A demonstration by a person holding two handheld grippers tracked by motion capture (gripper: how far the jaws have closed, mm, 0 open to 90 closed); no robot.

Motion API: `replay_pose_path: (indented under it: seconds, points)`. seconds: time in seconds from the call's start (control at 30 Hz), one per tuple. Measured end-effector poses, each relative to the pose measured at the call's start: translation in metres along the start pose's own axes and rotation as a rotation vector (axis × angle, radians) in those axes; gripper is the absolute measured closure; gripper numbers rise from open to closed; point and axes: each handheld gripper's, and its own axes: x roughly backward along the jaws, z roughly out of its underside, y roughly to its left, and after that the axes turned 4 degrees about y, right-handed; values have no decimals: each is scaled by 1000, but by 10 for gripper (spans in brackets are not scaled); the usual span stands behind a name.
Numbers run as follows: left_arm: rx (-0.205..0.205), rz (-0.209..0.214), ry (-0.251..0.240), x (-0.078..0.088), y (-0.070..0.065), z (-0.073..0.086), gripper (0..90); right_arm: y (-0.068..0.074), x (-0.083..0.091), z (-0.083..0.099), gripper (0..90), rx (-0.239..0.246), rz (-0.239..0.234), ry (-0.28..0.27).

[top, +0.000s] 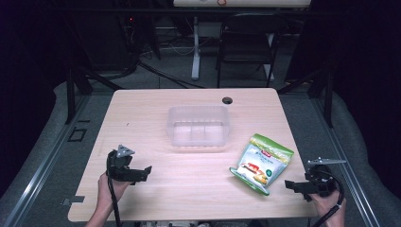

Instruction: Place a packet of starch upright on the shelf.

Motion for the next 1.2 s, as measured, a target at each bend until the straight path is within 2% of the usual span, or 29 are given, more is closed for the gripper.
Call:
replay_pose_path:
  seconds: [0.17, 0.23, 0.53, 0.77, 0.9, 1.2]
  points:
    - [-14, 19, 6, -1, 0, 0, 2, 0, -1, -1, 22, -1, -7, 8]
    - [-18, 45, -15, -2, 0, 0, 2, 0, -1, -1, 23, 4, -4, 9]
    - [-27, 43, -6, -8, 0, -1, 2, -3, -1, -4, 38, -6, -4, 9]
    - [-55, 25, 3, -9, -1, -2, 2, -8, 1, -8, 53, -26, -34, -19]
    - [-50, 23, 6, -10, -1, -2, 2, -9, -1, -12, 68, -33, -34, -19]
    - [-54, 19, 7, -12, -2, -3, 2, -16, -2, -22, 129, -54, -70, -49]
